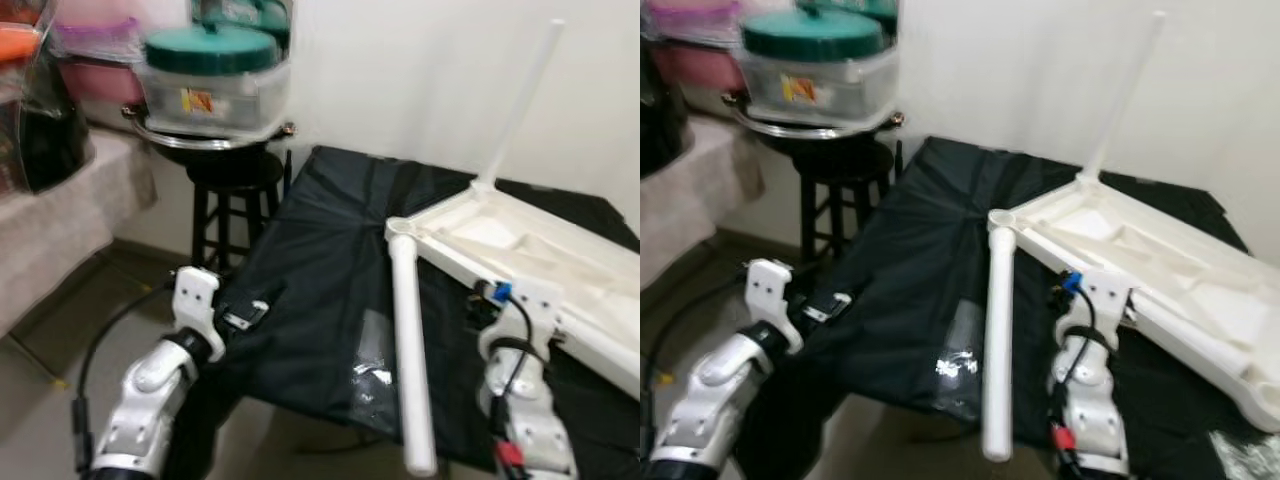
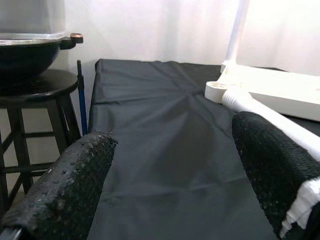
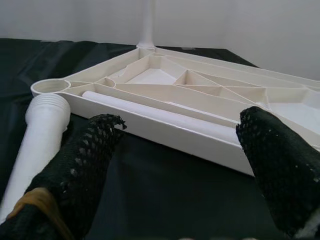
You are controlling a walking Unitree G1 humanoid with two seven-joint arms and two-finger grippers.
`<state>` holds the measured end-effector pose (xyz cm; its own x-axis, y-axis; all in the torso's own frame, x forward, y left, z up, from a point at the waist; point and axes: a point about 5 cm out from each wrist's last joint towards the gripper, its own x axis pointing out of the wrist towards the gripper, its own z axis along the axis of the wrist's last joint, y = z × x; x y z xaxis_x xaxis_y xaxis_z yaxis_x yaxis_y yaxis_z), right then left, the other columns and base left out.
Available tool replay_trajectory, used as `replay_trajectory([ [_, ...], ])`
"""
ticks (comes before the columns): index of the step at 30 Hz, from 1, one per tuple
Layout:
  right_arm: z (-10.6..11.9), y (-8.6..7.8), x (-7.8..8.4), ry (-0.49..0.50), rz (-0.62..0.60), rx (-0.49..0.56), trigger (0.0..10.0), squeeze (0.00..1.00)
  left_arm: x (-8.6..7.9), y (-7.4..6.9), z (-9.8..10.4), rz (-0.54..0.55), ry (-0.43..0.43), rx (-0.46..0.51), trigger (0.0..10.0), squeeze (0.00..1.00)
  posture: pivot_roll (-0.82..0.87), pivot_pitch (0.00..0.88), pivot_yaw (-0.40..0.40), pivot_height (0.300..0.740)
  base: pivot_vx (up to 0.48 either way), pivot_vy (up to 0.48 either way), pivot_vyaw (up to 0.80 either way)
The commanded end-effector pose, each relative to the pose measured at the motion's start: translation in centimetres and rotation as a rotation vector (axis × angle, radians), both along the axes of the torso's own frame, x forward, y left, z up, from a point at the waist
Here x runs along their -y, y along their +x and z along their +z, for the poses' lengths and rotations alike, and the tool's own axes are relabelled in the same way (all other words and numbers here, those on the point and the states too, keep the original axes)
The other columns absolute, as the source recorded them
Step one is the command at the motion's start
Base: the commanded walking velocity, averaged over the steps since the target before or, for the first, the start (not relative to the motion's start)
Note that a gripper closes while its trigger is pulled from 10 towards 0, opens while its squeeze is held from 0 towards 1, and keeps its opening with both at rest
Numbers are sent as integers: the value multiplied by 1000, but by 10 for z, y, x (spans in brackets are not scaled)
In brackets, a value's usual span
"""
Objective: Building children table
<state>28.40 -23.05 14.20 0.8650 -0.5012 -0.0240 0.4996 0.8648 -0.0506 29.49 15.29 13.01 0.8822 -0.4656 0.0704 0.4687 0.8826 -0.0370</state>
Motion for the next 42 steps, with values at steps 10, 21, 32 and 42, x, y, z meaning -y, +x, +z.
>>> replay_trajectory([
  [10, -3, 4, -3, 11, 24, -30, 10000, 0, 4, -1, 0, -10, 5, 15, 10000, 0, 28, 0, -91, 740, 0, 48, 0],
  [21, -6, 3, 18, -53, -47, -120, 10000, 0, 4, -2, -2, -14, 14, 12, 10000, 0, 24, 0, -95, 740, 0, 0, 0],
  [32, -14, 2, 37, 19, -65, -173, 10000, 0, 5, -3, -4, -22, 20, 8, 10000, 0, 23, 0, -90, 740, 0, 0, 0],
  [42, -36, 15, 41, 157, 107, -272, 10000, 0, 6, -3, -3, -14, 23, 13, 10000, 0, 37, 0, -104, 740, 0, 0, 0],
])
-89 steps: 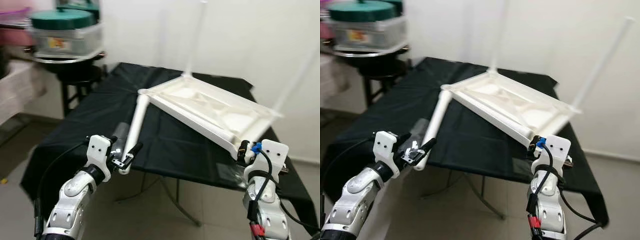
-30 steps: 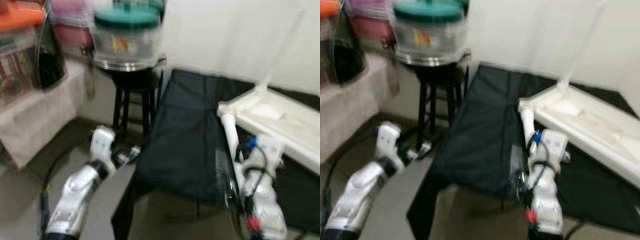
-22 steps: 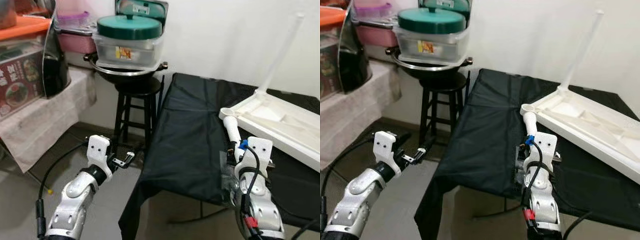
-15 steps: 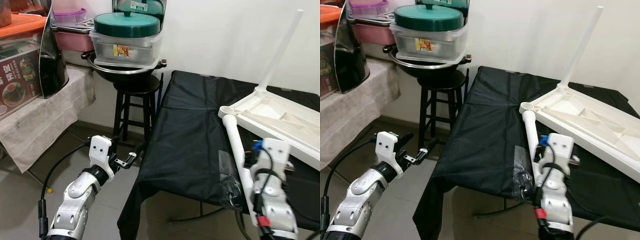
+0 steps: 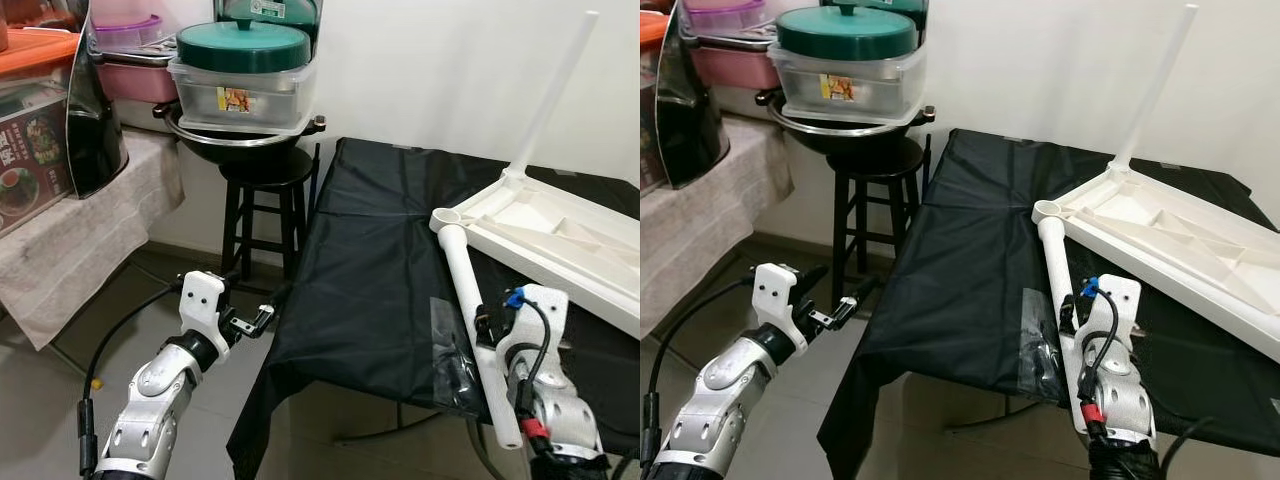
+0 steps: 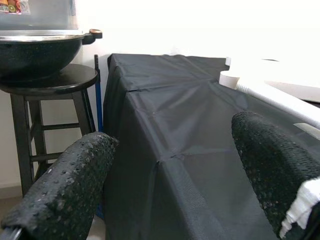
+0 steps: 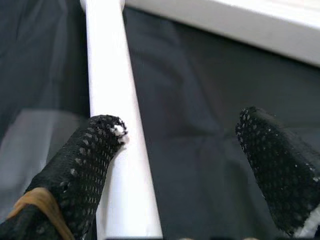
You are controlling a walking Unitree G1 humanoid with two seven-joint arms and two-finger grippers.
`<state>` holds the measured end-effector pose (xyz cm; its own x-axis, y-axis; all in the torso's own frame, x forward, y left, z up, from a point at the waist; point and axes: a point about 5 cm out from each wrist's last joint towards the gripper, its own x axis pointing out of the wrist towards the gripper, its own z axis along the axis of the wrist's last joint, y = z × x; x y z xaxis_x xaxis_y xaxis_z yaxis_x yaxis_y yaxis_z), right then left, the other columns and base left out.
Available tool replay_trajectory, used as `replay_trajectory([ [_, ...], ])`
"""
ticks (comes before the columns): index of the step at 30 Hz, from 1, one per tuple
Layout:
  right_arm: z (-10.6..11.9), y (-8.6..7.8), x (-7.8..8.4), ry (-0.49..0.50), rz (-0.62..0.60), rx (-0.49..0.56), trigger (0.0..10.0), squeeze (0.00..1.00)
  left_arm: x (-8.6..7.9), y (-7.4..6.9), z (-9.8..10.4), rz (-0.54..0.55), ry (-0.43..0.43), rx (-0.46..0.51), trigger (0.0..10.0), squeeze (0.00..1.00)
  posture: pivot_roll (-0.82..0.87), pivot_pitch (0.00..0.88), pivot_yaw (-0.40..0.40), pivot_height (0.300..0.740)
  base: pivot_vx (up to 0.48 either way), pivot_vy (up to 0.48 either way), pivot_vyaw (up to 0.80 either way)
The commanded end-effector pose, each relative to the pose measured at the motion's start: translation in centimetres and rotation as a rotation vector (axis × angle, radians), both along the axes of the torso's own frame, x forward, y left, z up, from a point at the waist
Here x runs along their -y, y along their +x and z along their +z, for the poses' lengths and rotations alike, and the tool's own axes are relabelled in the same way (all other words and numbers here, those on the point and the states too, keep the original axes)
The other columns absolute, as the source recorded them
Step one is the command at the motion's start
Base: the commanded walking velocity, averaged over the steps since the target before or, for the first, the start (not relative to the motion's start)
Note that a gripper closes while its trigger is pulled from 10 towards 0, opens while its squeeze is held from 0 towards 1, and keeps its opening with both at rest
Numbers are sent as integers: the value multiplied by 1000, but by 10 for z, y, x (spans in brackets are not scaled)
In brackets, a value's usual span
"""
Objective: Building children table
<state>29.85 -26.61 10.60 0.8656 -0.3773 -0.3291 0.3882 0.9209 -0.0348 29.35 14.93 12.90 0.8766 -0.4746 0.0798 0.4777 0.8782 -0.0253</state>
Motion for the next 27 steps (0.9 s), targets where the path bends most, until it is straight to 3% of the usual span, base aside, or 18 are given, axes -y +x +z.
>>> replay_trajectory([
  [1, 0, 1, 5, 4, -4, -1, 10000, 0, 2, -1, -2, -5, 18, -1, 10000, 0, 37, 0, -104, 740, 0, 0, 0],
  [9, -10, 4, 8, 24, 11, -68, 10000, 0, 0, -1, -2, 5, 19, 0, 10000, 0, 40, 0, -107, 740, 0, 0, 0],
  [12, -26, -1, 7, 88, 14, -164, 10000, 0, 0, -1, -2, 6, 21, 1, 10000, 0, 38, 0, -105, 740, 0, 0, 0],
  [15, -33, -2, 4, 143, 51, -186, 10000, 0, 0, -1, -2, 6, 23, 1, 10000, 0, 38, 0, -104, 740, 0, 0, 0],
  [21, -31, 2, 0, 144, 108, -170, 10000, 0, 1, -1, -2, 4, 26, 1, 10000, 0, 35, 0, -102, 740, 0, 0, 0],
  [27, -48, -2, -3, 143, 127, -270, 10000, 0, 1, -1, -3, 8, 33, -1, 10000, 0, 40, 0, -110, 740, 0, 0, 0],
])
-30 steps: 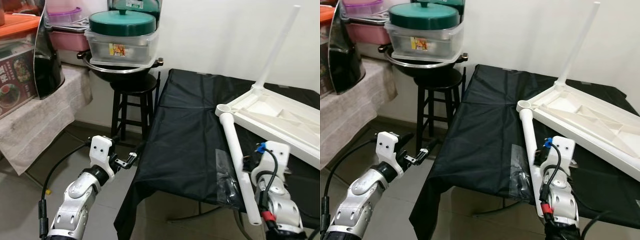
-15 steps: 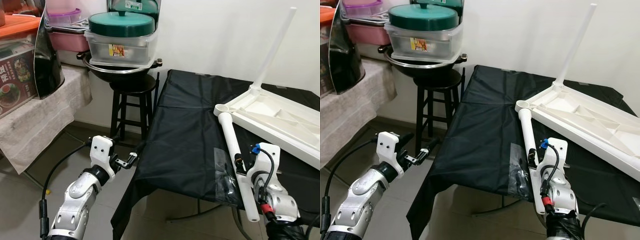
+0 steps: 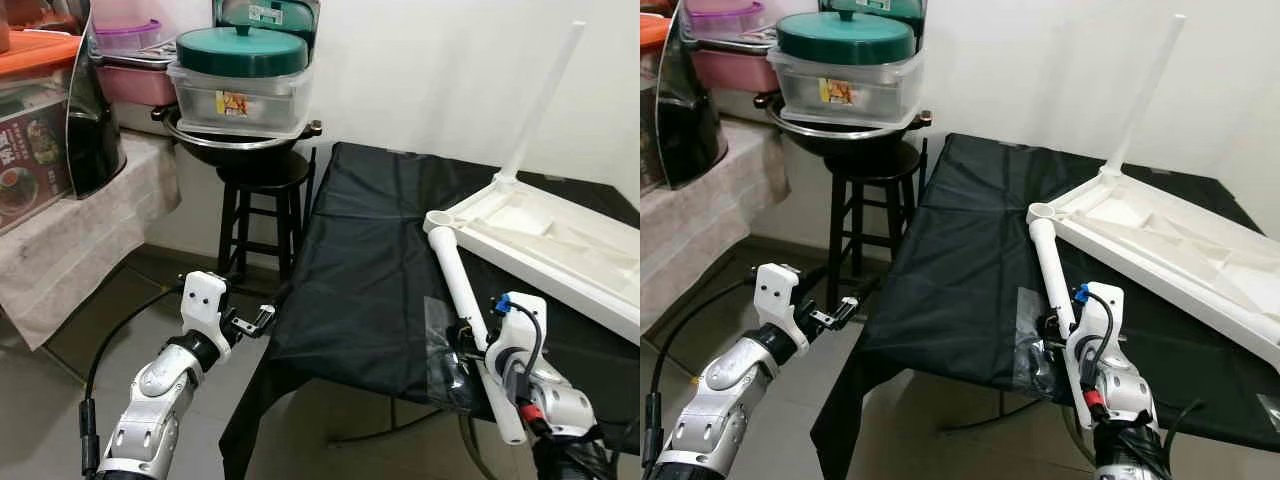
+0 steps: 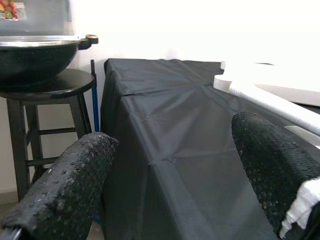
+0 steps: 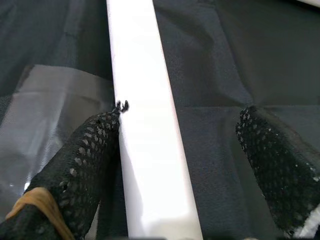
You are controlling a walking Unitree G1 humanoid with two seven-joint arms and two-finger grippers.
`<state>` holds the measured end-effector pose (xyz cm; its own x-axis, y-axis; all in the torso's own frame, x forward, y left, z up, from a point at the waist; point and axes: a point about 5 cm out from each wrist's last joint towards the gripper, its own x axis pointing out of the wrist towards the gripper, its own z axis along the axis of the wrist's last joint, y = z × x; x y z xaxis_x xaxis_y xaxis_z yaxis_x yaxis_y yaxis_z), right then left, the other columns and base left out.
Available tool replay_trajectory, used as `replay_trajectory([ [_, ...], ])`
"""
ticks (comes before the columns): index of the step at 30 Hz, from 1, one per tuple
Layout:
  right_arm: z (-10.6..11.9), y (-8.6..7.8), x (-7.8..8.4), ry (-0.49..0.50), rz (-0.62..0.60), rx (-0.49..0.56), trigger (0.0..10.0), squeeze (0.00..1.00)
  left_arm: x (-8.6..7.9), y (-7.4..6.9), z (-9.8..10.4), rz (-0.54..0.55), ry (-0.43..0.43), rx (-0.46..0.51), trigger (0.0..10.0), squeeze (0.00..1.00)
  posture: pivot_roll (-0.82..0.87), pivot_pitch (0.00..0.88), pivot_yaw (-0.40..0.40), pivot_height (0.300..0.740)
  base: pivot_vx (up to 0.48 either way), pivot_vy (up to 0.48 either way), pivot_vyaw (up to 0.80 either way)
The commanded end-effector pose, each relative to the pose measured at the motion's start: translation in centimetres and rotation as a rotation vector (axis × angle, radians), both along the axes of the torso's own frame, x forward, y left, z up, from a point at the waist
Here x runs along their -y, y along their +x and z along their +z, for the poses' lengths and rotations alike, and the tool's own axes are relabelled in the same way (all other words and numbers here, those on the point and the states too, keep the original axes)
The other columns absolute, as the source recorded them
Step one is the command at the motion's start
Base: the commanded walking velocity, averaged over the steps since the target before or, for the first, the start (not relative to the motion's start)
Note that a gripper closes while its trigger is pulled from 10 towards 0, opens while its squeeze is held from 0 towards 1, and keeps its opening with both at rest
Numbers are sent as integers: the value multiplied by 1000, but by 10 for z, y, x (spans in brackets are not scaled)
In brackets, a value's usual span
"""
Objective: Building children table
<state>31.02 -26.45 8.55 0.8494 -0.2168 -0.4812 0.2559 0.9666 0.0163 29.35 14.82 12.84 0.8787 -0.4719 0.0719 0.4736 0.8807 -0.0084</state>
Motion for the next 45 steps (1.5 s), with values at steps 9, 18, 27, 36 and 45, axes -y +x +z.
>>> replay_trajectory([
  [9, -41, -25, 3, 96, -57, -205, 0, 0, 0, -2, -4, 5, 17, -7, 10000, 0, 33, 0, -106, 740, 0, 0, 0],
  [18, -43, -25, -6, 133, -57, -193, 0, 0, 1, 0, -3, 0, 23, -8, 10000, 0, 35, 0, -100, 740, 0, 0, 0],
  [27, 10, 2, -22, -122, 119, 98, 0, 0, -2, 2, -3, 14, 31, -8, 10000, 0, 35, 0, -94, 740, 0, 0, 0],
  [36, 78, 16, -58, -220, 353, 418, 0, 0, -1, 4, -3, 19, 33, -8, 10000, 0, 31, 0, -87, 740, 0, 0, 0],
  [45, 117, 10, -77, -420, 517, 623, 0, 0, -3, 6, 0, 27, 7, -13, 10000, 0, 30, 0, -85, 740, 0, 0, 0],
])
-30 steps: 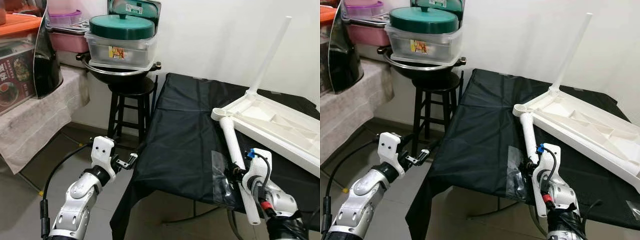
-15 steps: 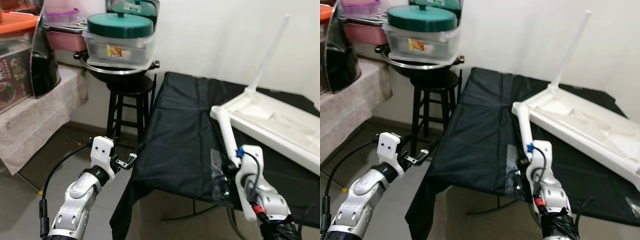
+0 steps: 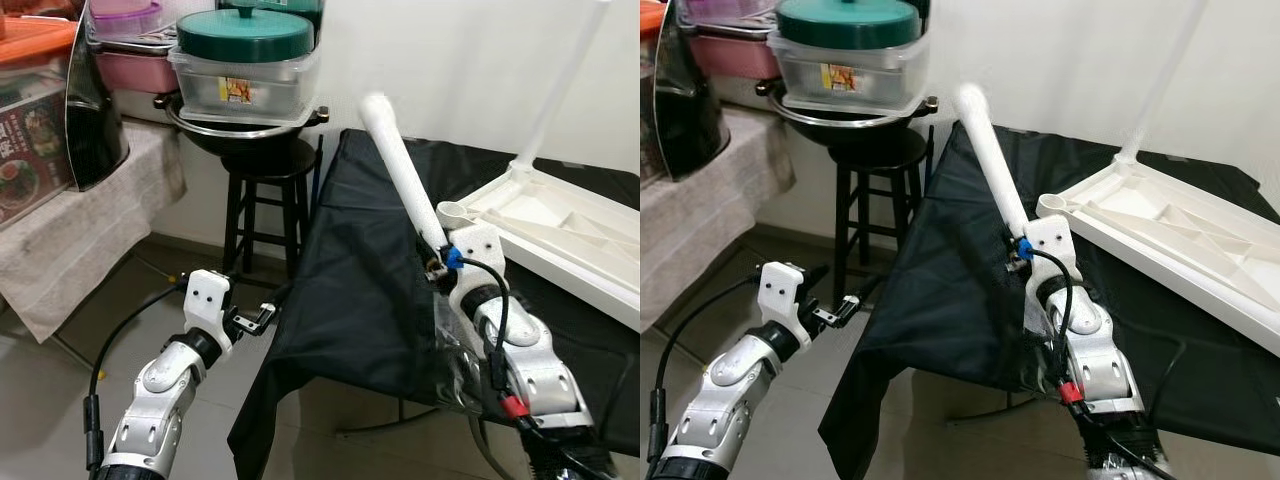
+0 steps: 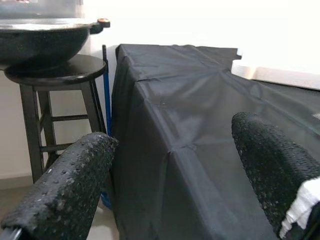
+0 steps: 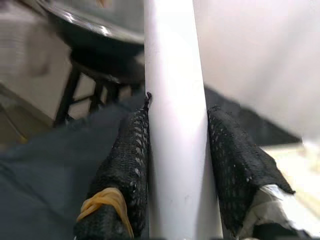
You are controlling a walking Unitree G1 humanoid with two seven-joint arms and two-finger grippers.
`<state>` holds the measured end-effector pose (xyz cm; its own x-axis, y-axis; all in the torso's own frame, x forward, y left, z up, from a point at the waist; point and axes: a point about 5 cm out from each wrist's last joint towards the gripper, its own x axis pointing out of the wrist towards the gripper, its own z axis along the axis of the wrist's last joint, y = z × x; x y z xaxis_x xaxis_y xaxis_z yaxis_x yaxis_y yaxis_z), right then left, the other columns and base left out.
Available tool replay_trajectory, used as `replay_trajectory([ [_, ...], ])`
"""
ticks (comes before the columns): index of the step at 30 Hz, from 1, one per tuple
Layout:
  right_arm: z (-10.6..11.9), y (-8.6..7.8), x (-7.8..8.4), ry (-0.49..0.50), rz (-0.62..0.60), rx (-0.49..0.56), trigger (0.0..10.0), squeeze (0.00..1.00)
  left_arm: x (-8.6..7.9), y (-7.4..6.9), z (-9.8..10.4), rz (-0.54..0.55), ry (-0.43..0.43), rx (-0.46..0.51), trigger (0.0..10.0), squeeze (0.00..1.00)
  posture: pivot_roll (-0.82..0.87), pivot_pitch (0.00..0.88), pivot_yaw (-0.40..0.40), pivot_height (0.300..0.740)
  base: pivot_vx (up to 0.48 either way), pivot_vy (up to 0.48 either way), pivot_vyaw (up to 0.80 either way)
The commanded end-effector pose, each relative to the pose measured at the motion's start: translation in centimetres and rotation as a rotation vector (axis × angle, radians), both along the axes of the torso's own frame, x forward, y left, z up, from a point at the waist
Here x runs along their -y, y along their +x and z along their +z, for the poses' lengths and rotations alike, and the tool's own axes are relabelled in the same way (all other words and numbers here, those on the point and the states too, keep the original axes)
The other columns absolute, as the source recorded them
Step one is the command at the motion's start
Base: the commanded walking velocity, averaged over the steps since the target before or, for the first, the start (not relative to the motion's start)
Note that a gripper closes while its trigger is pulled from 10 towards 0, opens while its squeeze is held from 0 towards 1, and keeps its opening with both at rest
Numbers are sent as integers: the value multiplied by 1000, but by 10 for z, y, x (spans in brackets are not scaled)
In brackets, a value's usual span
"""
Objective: Building children table
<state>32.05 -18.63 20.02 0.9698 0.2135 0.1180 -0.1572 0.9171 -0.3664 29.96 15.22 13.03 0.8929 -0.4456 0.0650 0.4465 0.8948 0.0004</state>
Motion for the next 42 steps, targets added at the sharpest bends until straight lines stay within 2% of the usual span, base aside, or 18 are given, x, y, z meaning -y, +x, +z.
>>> replay_trajectory([
  [1, 5, -4, -6, -56, 63, 40, 0, 0, 0, 2, 0, 2, -32, -16, 10000, 0, 26, 0, -85, 740, 0, 0, 0],
  [2, 5, -9, -13, -138, 135, 58, 0, 0, -2, 4, 3, 9, -80, -21, 10000, 0, 25, 0, -86, 740, 0, 0, 0],
  [3, 5, -9, -13, -138, 135, 58, 0, 0, -2, 4, 3, 9, -80, -21, 10000, 0, 25, 0, -86, 740, 0, 0, 0],
  [5, -5, -16, -13, -308, 225, 54, 0, 0, -8, 10, 17, 53, -273, -23, 10000, 0, 26, 0, -93, 740, 0, 0, 0],
  [6, -5, -16, -13, -308, 225, 54, 0, 0, -8, 10, 17, 53, -273, -23, 10000, 0, 26, 0, -93, 740, 0, 0, 0],
  [7, -8, -18, -11, -354, 245, 51, 0, 0, -10, 11, 22, 66, -346, -24, 10000, 0, 27, 0, -94, 740, 0, 0, 0],
  [9, -8, -18, -11, -354, 245, 51, 0, 0, -10, 11, 22, 66, -346, -24, 10000, 0, 27, 0, -94, 740, 0, 0, 0],
  [11, -15, -19, -7, -422, 256, 51, 0, 0, -13, 13, 31, 76, -515, -36, 10000, 0, 27, 0, -96, 740, 0, 0, 0],
  [13, -15, -19, -7, -422, 256, 51, 0, 0, -13, 13, 31, 76, -515, -36, 10000, 0, 27, 0, -96, 740, 0, 0, 0],
  [14, -20, -21, -7, -458, 267, 52, 0, 0, -17, 15, 35, 92, -615, -48, 10000, 0, 27, 0, -96, 740, 0, 0, 0],
  [15, -20, -21, -7, -458, 267, 52, 0, 0, -17, 15, 35, 92, -615, -48, 10000, 0, 27, 0, -96, 740, 0, 0, 0],
  [17, -26, -24, -9, -481, 274, 79, 0, 0, -21, 18, 40, 96, -769, -75, 10000, 0, 29, 0, -94, 740, 0, 0, 0],
  [19, -26, -24, -9, -481, 274, 79, 0, 0, -21, 18, 40, 96, -769, -75, 10000, 0, 29, 0, -94, 740, 0, 0, 0],
  [21, -26, -23, -12, -471, 260, 114, 0, 0, -24, 19, 43, 85, -885, -105, 10000, 0, 29, 0, -87, 740, 0, 0, 0],
  [23, -28, -22, -16, -479, 266, 134, 0, 0, -27, 21, 46, 64, -957, -128, 10000, 0, 29, 0, -87, 740, 0, 0, 0],
  [30, -35, -19, -26, -497, 307, 149, 0, 0, -25, 18, 52, -12, -1013, -171, 10000, 0, 42, 0, -88, 740, 0, 0, 0],
  [36, -37, -17, -28, -496, 317, 151, 0, 0, -24, 17, 54, -25, -1023, -181, 10000, 0, 46, 0, -90, 740, 0, 0, 0],
  [42, -45, -15, -36, -500, 354, 138, 0, 0, -20, 13, 59, -84, -1020, -196, 10000, 0, 48, 0, -93, 740, 0, 0, 0],
])
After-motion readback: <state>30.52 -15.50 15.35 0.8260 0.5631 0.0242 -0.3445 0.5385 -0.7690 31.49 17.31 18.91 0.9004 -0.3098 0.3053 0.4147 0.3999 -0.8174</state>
